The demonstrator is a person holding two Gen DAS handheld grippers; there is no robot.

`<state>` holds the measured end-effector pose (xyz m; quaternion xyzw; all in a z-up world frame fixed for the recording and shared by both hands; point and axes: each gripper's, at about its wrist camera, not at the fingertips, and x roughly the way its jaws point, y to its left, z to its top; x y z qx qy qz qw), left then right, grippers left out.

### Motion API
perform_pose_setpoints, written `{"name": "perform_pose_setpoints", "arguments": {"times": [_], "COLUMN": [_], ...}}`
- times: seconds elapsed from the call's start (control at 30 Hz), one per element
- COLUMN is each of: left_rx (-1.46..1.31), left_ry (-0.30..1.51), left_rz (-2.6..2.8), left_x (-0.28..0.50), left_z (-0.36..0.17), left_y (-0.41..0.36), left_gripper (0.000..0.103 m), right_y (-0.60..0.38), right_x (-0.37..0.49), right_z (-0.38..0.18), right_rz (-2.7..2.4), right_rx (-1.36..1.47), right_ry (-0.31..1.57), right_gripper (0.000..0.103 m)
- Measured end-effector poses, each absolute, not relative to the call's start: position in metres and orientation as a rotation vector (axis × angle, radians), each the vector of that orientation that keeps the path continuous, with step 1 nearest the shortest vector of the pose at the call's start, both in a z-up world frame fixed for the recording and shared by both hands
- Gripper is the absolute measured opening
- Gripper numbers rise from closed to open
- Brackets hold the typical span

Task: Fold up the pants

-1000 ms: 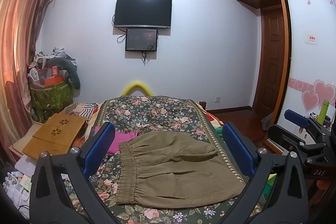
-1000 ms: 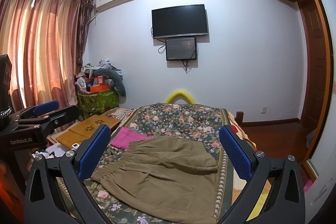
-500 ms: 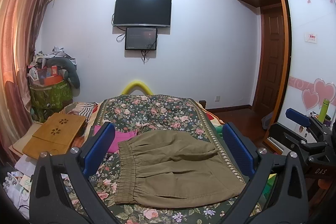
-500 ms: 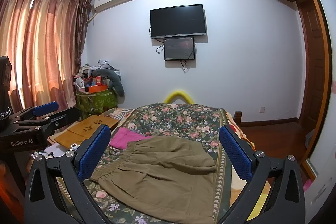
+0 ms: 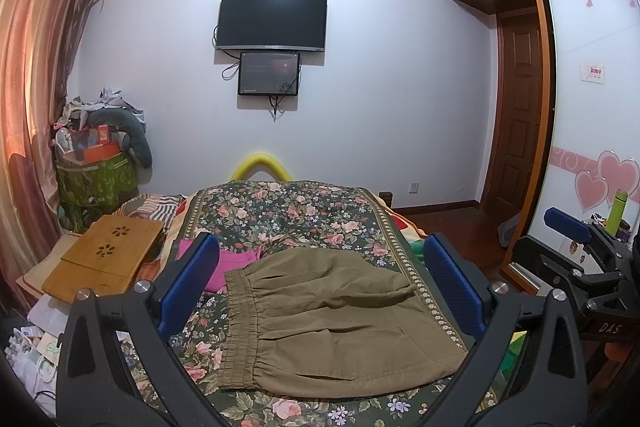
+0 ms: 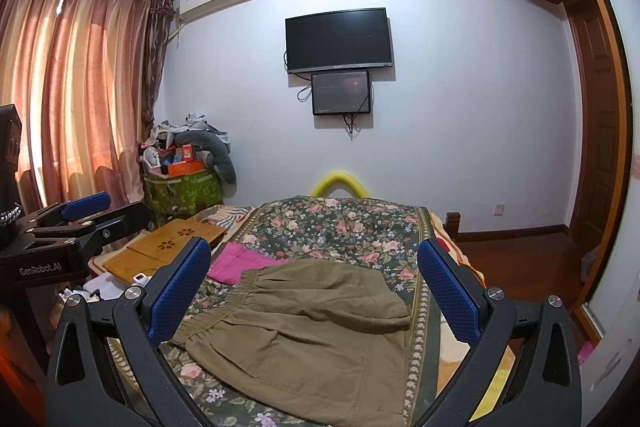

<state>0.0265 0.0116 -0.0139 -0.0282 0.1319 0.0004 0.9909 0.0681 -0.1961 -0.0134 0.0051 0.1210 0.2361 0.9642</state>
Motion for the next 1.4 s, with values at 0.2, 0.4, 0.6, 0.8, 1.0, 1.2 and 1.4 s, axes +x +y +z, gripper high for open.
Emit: {"name": "perform_pose_setpoints", "arguments": {"times": [0.2, 0.4, 0.6, 0.8, 1.0, 1.2, 1.4], "left_rx": [-0.056, -0.055, -0.053, -0.055, -0.039, -0.056, -0.07], "left_ry": [0.265, 0.27, 0.294, 0.364, 0.467, 0.61, 0.766], "left_rz": [0.001, 0.0, 0.003, 0.011, 0.045, 0.077, 0.119], "left_x": [0.027, 0.03, 0.043, 0.074, 0.123, 0.178, 0.228], "left_z": [-0.015, -0.017, -0.025, -0.039, -0.061, -0.095, -0.143], "left_y": [0.012, 0.012, 0.014, 0.022, 0.037, 0.067, 0.103], "left_gripper": [0.103, 0.103, 0.103, 0.103, 0.103, 0.103, 0.103], "right_y": [-0.197, -0.197, -0.197, -0.201, -0.213, -0.226, -0.238], "right_x": [0.07, 0.073, 0.084, 0.109, 0.149, 0.191, 0.231], "right_z": [-0.014, -0.017, -0.025, -0.047, -0.077, -0.112, -0.15], "right_rz": [0.477, 0.473, 0.462, 0.43, 0.385, 0.373, 0.404], "right_rx": [0.011, 0.011, 0.012, 0.01, 0.006, 0.008, 0.048], "right_ry": [0.249, 0.258, 0.289, 0.352, 0.441, 0.585, 0.751], "right_gripper": [0.103, 0.103, 0.103, 0.103, 0.103, 0.103, 0.103]}}
